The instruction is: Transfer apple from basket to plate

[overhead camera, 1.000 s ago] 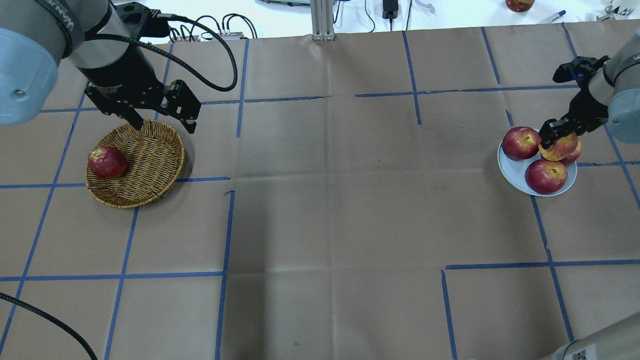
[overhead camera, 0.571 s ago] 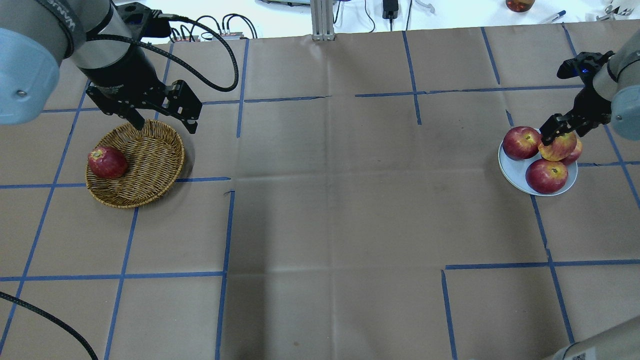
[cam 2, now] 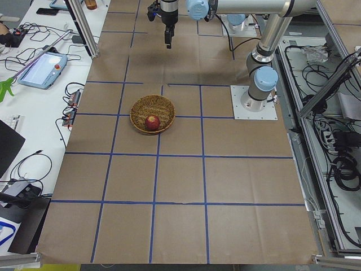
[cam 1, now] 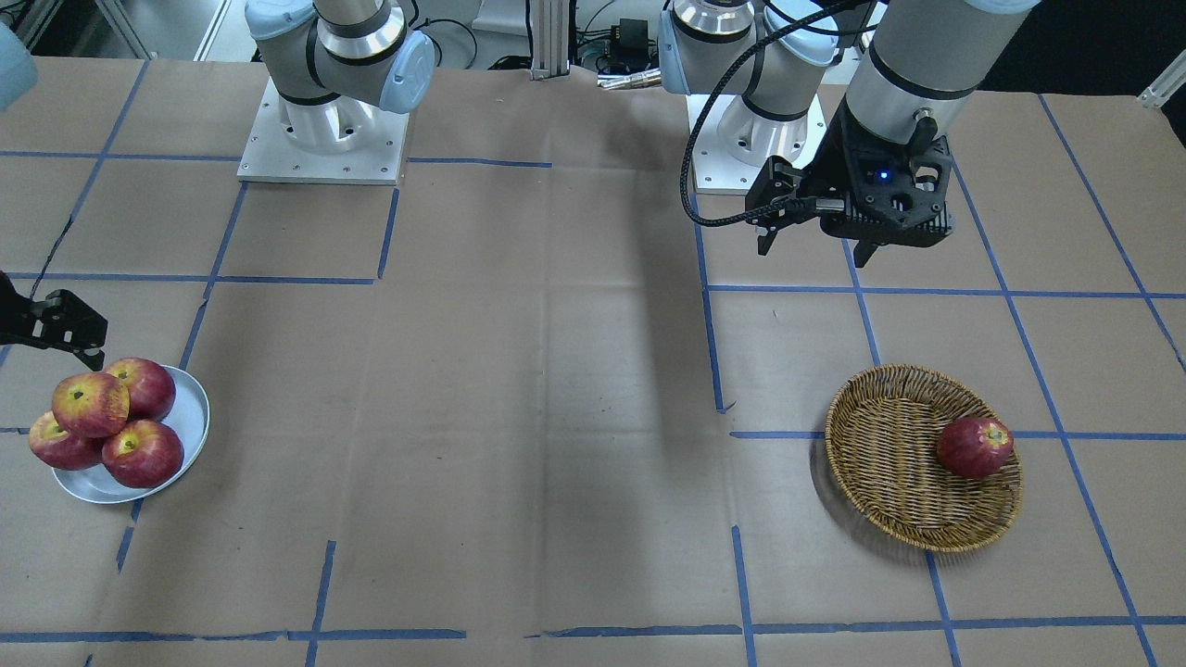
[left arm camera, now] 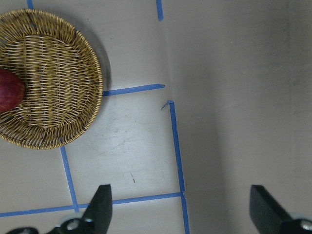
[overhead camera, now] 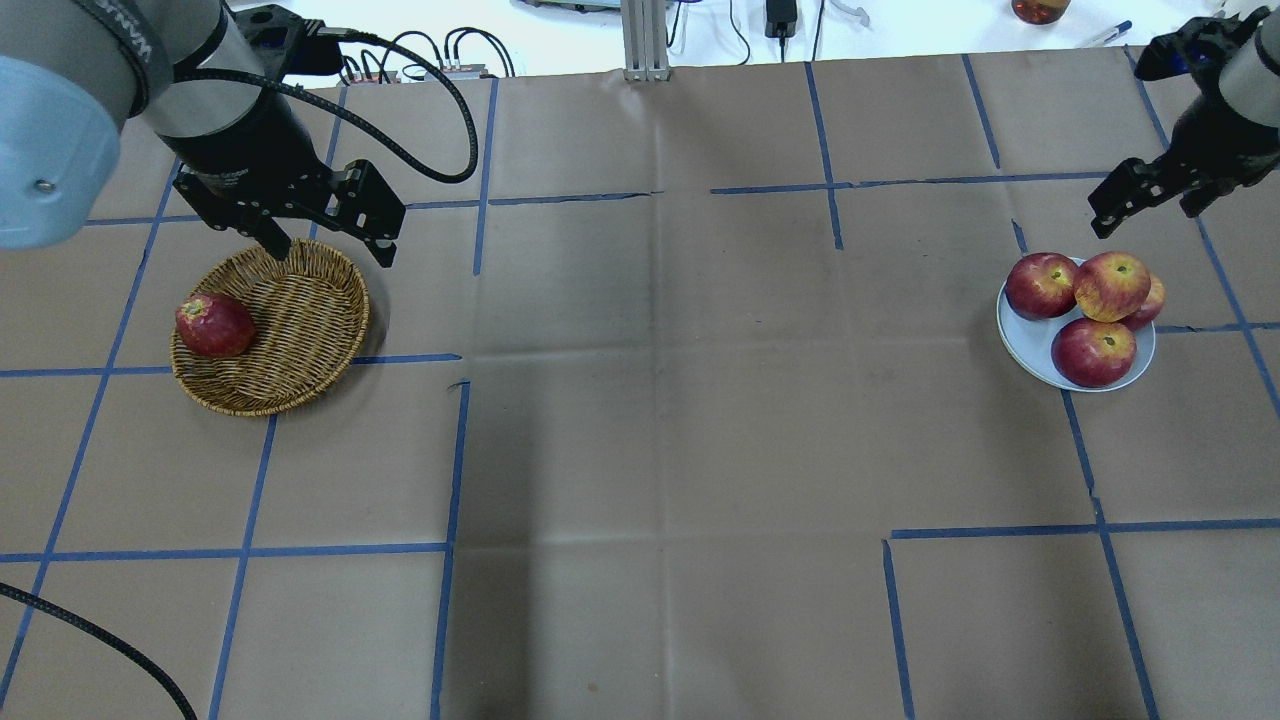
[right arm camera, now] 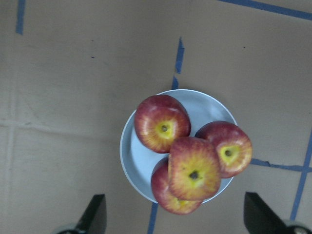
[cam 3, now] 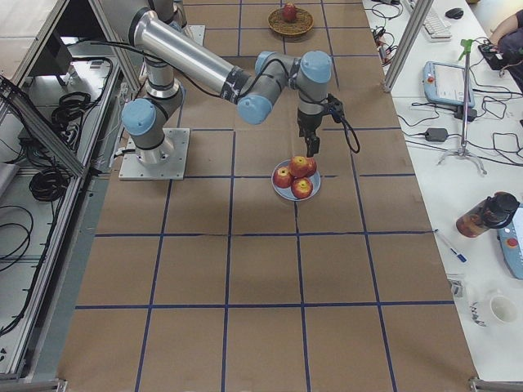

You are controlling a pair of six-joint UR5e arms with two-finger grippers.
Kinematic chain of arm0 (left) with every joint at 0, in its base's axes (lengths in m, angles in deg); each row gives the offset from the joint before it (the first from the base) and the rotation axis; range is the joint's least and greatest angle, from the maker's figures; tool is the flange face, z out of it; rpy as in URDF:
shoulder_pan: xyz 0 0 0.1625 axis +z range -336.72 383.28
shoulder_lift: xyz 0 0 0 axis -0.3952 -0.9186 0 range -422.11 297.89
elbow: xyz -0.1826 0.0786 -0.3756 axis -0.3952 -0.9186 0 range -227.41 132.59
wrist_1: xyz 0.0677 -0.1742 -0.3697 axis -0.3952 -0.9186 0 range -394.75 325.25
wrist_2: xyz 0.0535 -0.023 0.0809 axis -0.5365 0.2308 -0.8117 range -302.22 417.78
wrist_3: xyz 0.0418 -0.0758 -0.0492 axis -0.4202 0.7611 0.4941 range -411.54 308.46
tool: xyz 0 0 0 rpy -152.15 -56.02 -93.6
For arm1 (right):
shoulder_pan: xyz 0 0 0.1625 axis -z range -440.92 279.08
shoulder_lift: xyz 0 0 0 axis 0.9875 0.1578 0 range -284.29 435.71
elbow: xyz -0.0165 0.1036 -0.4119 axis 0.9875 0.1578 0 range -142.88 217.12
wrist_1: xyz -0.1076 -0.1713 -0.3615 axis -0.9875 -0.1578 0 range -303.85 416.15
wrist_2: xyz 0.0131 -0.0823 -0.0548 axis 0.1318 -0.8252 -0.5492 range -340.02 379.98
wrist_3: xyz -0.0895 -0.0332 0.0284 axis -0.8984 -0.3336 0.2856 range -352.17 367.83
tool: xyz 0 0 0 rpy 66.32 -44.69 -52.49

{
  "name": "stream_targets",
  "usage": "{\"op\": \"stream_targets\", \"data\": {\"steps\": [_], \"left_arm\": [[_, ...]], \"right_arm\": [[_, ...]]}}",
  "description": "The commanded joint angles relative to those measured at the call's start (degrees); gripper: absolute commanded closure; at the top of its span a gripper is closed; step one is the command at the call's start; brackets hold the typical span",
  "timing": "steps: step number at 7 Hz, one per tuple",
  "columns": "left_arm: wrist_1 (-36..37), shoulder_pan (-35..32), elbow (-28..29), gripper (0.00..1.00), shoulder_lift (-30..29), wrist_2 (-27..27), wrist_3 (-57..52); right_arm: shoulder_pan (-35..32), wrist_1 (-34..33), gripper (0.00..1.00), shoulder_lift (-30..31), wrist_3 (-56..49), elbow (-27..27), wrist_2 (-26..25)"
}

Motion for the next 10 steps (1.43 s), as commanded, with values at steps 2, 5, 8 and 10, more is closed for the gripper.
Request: {"op": "stream_targets", "data": {"steps": [2, 5, 8, 10], "left_arm": [[0.00, -0.15, 0.06, 0.01, 0.00, 0.09, 0.03], [-0.61, -1.98, -0.12, 0.01, -0.09, -0.61, -0.40], [-0.09, -2.52, -1.08, 0.01, -0.09, -0.70, -0.49], [0.52, -2.52, -1.08, 0.01, -0.09, -0.61, -0.23]], "right_arm": [[-11.92, 12.84, 0.00, 5.77, 15.49, 3.93, 0.29], [-20.12, 12.76, 0.00, 7.90, 24.15, 3.66, 0.37], [-20.93, 12.76, 0.00, 7.90, 25.30, 3.92, 0.55], [-20.93, 12.85, 0.00, 7.81, 25.30, 3.93, 0.46]]}}
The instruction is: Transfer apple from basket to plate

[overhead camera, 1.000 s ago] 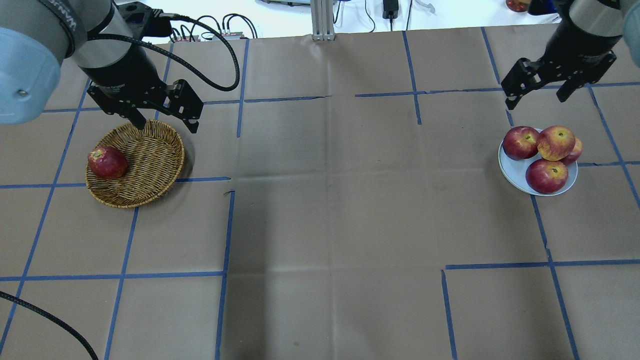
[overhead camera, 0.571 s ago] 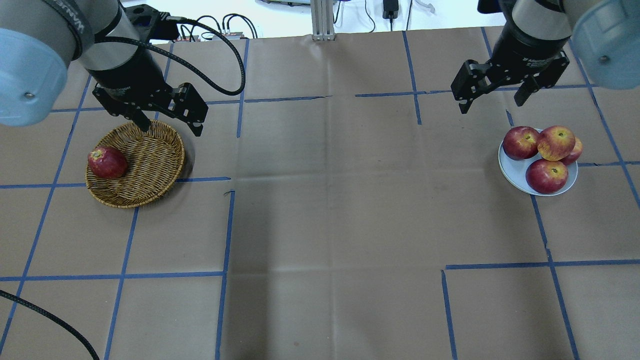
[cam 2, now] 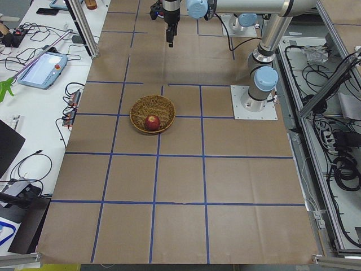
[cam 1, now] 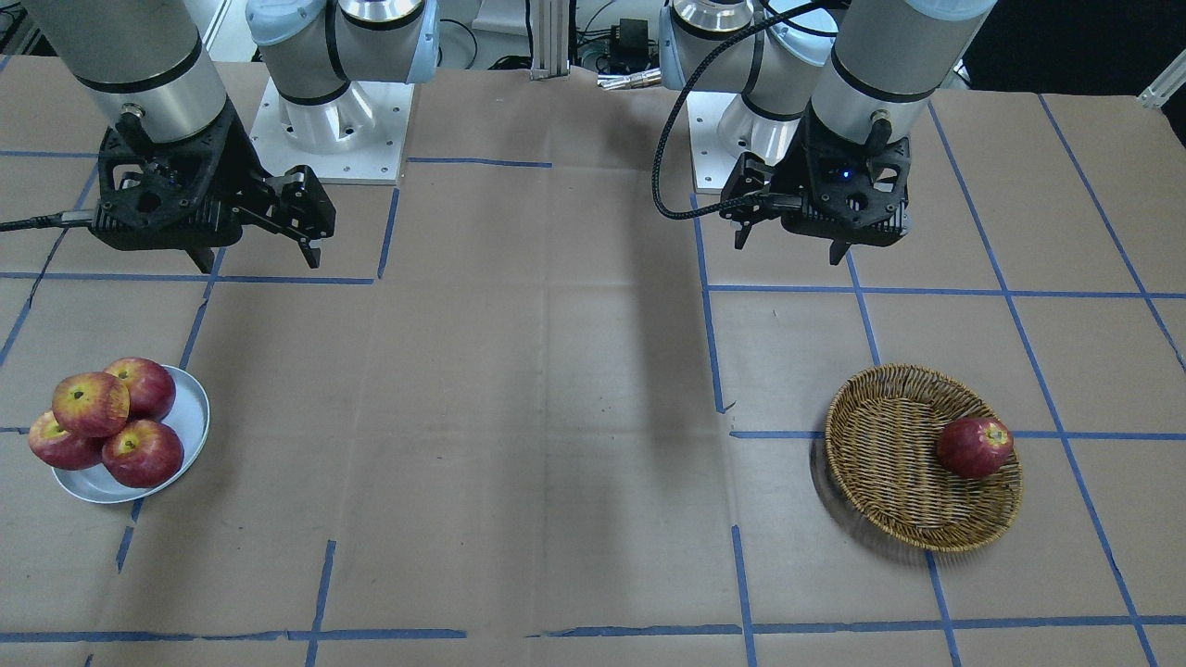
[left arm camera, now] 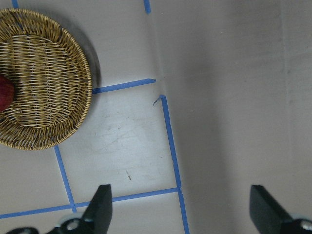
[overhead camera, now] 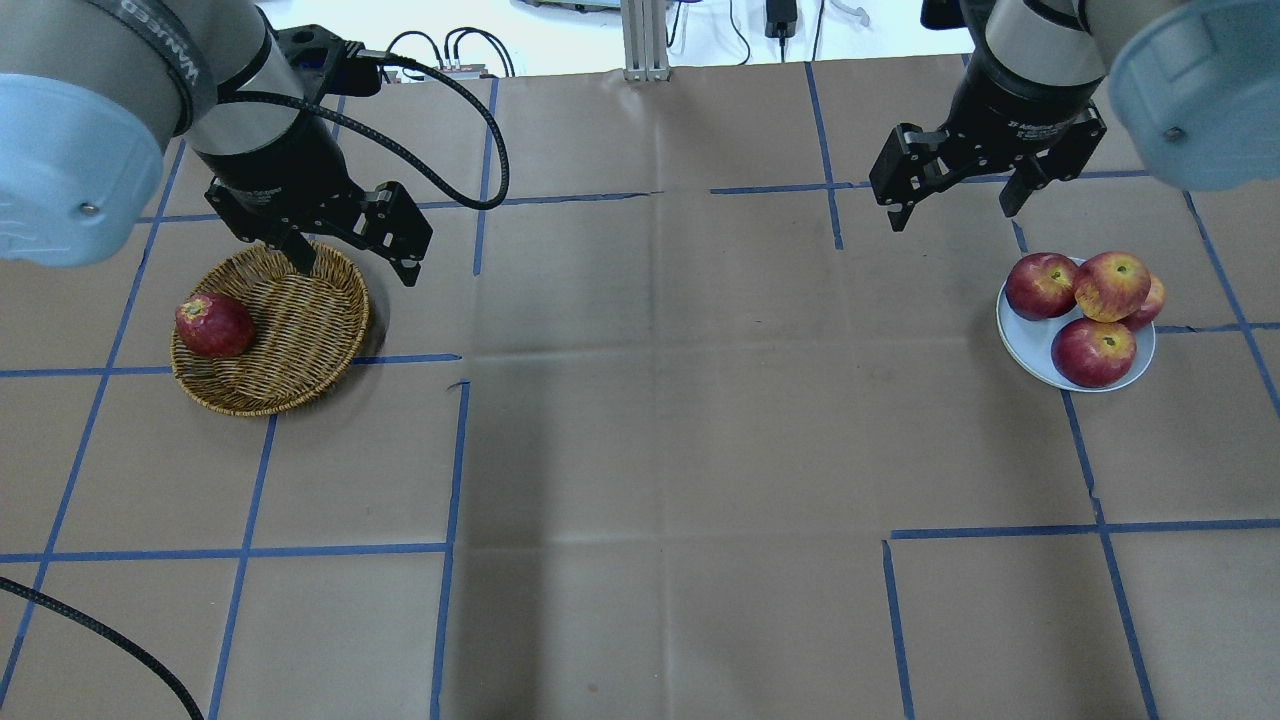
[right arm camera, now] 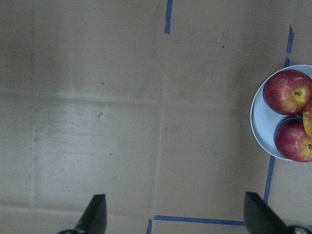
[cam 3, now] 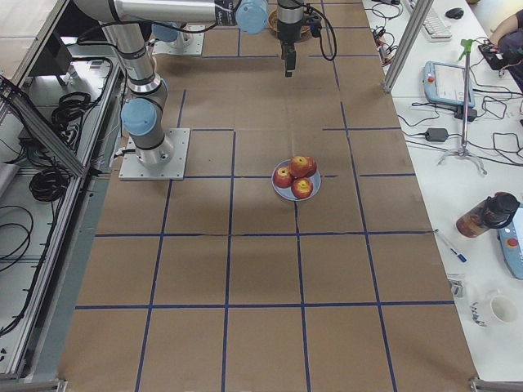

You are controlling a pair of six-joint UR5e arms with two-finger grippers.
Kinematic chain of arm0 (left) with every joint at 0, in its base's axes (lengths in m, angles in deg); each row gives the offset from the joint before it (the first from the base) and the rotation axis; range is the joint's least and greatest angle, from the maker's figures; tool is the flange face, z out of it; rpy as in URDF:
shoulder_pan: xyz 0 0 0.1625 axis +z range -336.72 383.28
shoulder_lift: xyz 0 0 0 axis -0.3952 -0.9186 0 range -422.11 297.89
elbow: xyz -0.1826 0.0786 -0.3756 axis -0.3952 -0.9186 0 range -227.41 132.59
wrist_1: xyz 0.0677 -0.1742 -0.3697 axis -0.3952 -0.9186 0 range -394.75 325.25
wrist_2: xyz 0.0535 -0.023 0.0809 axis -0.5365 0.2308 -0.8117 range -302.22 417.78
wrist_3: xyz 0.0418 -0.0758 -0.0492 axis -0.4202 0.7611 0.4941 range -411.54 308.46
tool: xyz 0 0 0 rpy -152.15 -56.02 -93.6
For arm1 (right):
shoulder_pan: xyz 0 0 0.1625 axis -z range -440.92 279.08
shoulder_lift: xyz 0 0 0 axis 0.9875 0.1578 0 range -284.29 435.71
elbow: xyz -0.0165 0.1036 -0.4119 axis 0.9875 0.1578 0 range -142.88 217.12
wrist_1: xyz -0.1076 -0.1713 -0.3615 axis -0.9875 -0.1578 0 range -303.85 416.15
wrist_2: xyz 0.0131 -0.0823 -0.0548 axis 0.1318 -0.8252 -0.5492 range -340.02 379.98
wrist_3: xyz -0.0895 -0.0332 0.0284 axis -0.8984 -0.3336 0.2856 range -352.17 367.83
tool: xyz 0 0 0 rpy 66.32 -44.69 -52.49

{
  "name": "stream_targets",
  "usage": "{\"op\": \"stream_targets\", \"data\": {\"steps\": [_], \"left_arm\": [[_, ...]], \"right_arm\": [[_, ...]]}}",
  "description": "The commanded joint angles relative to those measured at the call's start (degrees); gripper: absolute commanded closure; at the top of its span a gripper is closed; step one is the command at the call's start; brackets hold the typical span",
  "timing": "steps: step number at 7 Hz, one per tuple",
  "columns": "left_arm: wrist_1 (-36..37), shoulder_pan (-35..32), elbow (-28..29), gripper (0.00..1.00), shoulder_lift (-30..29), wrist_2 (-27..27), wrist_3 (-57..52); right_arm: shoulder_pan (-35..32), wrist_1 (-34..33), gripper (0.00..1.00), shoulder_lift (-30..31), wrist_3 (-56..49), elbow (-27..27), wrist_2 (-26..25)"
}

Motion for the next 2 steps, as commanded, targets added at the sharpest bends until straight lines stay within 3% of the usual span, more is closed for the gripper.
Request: {"op": "stream_targets", "data": {"steps": [1, 2], "left_arm": [[2.18, -0.03, -0.21, 0.01, 0.00, 0.15, 0.20], [2.20, -0.03, -0.21, 0.01, 0.00, 0.16, 0.29]], "right_arm": [[0.05, 0.03, 0.00, 0.04, -0.05, 0.04, -0.07], [-0.04, 0.03, 0.00, -0.05, -0.23, -0.04, -0.07]]}}
